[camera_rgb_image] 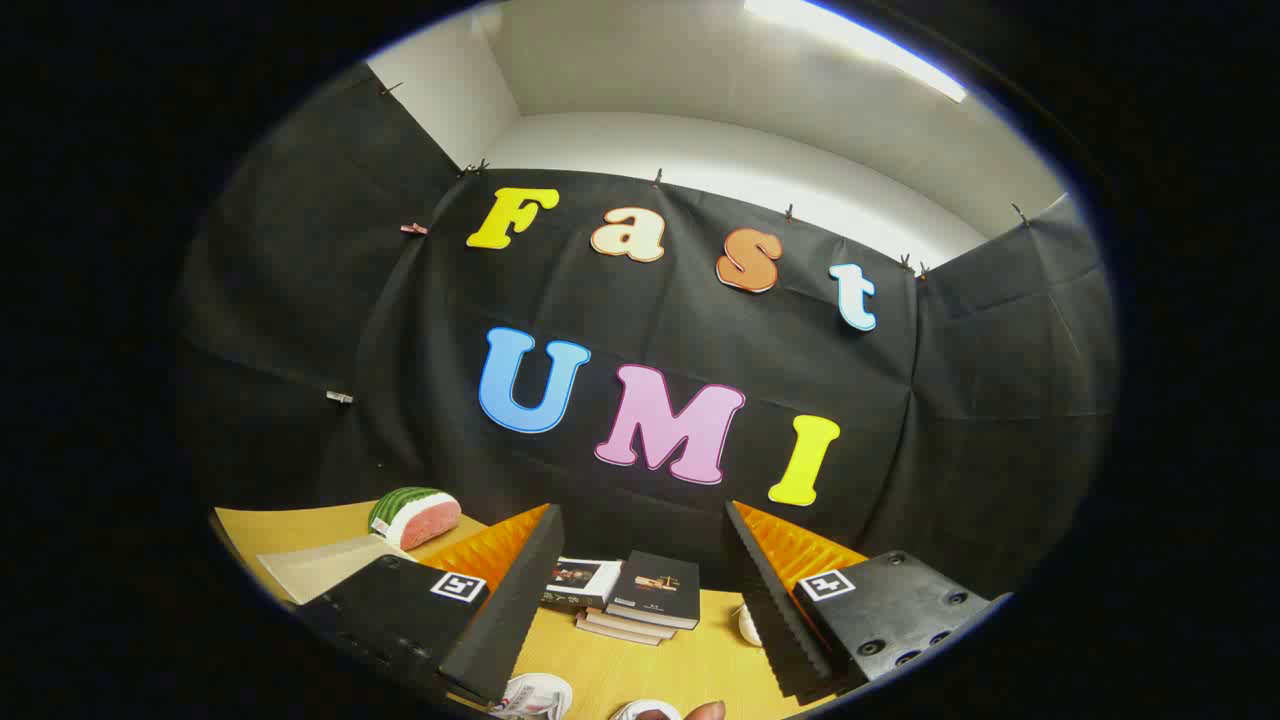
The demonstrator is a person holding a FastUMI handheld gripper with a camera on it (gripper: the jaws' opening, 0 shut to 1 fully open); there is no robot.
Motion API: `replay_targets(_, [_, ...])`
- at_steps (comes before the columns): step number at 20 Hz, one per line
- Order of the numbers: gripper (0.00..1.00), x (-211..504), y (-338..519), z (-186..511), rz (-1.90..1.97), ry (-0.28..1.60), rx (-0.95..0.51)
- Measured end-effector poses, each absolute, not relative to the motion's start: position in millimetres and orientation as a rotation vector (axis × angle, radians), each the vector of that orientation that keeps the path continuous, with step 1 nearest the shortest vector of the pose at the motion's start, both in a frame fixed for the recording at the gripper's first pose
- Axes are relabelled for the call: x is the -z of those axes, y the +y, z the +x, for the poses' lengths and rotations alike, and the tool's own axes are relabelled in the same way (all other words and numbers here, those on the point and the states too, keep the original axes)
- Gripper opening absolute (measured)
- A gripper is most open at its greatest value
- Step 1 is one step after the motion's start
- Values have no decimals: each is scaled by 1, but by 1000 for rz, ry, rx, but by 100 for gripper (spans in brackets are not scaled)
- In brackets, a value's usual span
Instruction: Open the storage box then place both shoes into the box .Put the left shoe in first, then the right shoe, with the right side of both shoes facing outward in a uniform manner.
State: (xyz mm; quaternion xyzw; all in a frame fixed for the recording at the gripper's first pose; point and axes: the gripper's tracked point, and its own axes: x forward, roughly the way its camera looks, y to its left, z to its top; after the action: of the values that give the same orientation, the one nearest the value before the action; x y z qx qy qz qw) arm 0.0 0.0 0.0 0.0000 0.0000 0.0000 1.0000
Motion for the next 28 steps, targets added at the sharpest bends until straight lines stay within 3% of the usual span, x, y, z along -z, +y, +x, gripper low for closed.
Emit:
replay_targets(17, [97, 19, 3, -2, 56, 76, -37])
replay_targets(28, [98, 65, 88, -11, 391, 326, -434])
